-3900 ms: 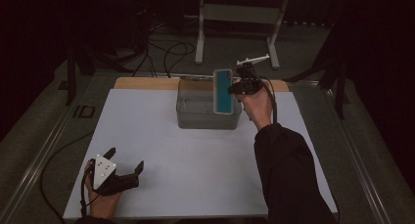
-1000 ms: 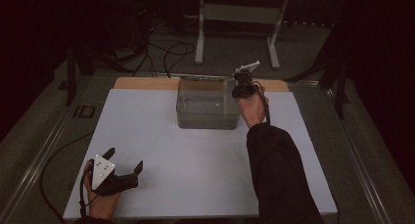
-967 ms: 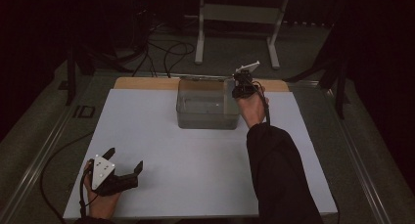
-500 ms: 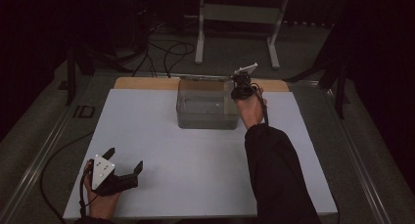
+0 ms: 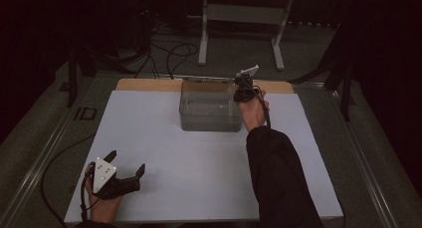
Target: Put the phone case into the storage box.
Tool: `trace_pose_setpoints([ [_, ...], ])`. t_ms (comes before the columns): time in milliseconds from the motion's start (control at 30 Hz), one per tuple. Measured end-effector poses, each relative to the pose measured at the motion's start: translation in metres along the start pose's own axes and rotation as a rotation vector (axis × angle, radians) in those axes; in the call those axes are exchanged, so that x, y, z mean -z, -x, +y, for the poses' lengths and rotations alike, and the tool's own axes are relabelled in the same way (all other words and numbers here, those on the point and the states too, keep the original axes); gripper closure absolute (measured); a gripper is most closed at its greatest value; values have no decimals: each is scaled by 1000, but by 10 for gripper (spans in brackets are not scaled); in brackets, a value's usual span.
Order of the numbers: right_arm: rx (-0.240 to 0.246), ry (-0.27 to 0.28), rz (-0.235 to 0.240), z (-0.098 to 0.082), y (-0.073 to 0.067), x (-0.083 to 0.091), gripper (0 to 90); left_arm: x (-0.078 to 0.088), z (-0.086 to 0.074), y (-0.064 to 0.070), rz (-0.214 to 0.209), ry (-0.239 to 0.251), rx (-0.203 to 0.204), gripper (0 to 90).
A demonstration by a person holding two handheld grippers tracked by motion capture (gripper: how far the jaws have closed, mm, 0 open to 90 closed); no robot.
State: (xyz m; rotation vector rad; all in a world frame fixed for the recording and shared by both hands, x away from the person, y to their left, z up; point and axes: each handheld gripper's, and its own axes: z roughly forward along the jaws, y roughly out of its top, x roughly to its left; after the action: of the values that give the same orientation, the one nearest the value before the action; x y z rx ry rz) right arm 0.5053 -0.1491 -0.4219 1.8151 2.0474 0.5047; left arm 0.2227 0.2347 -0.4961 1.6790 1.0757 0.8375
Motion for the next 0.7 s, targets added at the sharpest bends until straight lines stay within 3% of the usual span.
trace_pose_setpoints([
  [700,8,-16,-57,2,-7,-6,812,0,0,-1,-1,1,6,3],
])
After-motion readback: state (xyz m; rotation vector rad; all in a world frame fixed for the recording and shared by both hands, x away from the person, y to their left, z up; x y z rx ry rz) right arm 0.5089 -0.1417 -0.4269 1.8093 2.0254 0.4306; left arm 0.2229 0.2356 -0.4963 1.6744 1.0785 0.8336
